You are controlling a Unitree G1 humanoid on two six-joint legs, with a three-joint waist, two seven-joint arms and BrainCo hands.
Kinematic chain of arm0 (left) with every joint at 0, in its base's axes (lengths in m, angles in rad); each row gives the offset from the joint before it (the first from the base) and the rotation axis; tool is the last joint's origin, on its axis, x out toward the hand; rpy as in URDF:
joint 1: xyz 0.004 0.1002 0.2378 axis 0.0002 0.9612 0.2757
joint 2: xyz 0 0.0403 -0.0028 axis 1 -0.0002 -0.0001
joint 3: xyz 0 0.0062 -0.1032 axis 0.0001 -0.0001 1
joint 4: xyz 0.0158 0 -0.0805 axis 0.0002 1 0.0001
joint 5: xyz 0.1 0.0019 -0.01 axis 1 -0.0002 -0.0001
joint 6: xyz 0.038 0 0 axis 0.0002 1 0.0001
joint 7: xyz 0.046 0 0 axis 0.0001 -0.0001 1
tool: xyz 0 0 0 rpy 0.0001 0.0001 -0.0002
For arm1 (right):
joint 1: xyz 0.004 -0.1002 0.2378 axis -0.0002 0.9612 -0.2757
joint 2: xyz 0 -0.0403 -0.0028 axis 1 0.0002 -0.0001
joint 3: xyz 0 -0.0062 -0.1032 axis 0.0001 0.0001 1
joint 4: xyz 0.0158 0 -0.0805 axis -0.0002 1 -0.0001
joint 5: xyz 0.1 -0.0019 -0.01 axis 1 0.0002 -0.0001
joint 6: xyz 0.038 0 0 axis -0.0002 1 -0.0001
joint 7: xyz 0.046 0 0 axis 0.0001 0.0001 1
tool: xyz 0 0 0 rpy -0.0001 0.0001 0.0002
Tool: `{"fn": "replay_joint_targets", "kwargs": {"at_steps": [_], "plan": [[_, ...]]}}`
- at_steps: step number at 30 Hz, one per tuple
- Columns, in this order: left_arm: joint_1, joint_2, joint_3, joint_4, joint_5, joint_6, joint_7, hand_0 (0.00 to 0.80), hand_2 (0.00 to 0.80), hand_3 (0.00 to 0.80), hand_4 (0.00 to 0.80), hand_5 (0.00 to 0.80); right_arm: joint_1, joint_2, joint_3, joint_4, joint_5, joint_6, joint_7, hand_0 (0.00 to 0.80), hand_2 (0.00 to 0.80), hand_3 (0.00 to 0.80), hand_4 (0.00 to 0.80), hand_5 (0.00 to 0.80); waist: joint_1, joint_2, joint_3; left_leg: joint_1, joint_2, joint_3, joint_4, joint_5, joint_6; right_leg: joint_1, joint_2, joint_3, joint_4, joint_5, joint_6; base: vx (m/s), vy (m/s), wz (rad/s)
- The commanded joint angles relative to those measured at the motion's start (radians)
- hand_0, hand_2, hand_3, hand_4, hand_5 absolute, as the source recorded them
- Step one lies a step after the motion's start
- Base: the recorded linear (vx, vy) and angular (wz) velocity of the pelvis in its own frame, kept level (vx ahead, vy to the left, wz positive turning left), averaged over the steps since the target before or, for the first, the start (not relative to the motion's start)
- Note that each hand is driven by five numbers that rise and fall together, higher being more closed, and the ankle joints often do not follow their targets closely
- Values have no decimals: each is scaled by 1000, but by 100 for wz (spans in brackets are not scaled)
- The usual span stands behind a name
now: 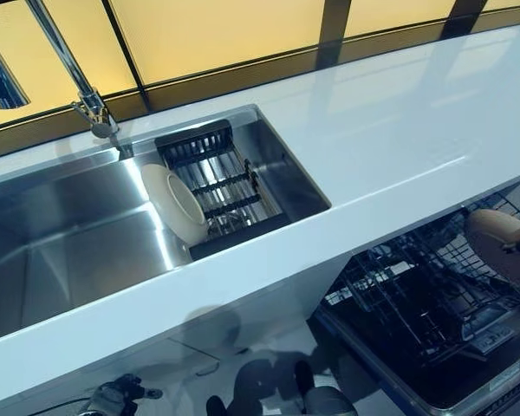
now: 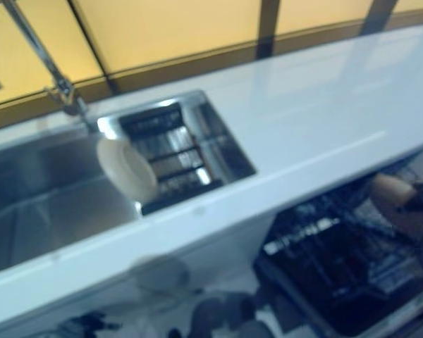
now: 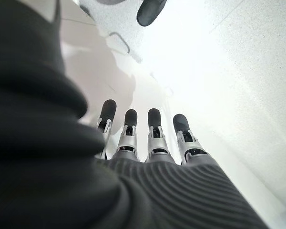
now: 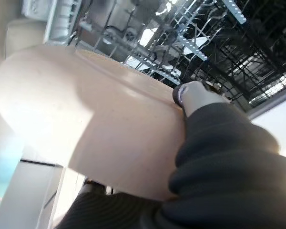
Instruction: Take plates into dishwasher
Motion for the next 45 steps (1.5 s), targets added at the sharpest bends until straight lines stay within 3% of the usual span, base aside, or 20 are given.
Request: {"fn": "replay_joint_targets", "kwargs": {"at_steps": [1,12,32,45], "plan": [[-73,91,-34,10,22,8,-5,0,0,0,0,0,-141,43,51,73,1,17,-70,800,800,800,800,800,46,-60,-6,46,22,-30,3,-40,-2,8,-51,-34,5,-9,75,4,-10,5],[-90,81,-52,-4,23,22,-12,0,0,0,0,0,-208,152,116,205,-21,62,-47,800,800,800,800,800,76,-38,5,45,18,-46,3,-38,-3,13,-63,-51,5,-10,74,0,2,5],[-128,56,-70,13,17,5,-2,0,0,0,0,0,-203,314,148,538,-50,43,-63,800,800,800,800,800,129,-9,24,37,21,-72,3,-32,-7,19,-80,-87,3,-10,73,-17,-9,5],[-142,36,-82,17,28,-4,18,0,0,0,0,0,-192,367,154,598,-55,68,-110,800,800,800,800,800,143,-3,35,30,18,-81,3,-31,-6,10,-87,-98,3,-6,76,-16,-11,2]]}}
